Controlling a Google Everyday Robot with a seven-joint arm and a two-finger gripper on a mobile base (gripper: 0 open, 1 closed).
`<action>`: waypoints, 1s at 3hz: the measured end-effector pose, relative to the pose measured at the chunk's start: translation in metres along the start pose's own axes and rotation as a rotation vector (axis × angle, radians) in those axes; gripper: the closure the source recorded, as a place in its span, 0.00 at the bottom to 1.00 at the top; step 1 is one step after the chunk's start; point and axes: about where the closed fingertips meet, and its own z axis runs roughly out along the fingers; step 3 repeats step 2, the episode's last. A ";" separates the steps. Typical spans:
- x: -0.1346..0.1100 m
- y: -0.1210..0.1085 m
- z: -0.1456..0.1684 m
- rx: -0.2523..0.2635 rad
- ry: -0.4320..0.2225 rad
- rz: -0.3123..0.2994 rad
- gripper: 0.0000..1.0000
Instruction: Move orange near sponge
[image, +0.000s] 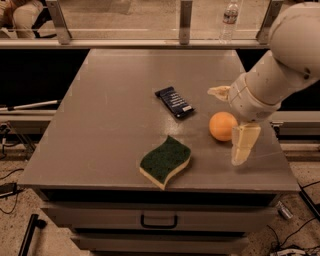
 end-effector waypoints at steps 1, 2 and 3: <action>0.024 0.008 -0.001 0.029 -0.043 0.075 0.00; 0.023 0.008 -0.001 0.029 -0.043 0.075 0.00; 0.023 0.008 -0.001 0.029 -0.043 0.075 0.00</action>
Offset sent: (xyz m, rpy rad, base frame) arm -0.0012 -0.0190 -0.0054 0.0523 -0.0006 -0.0481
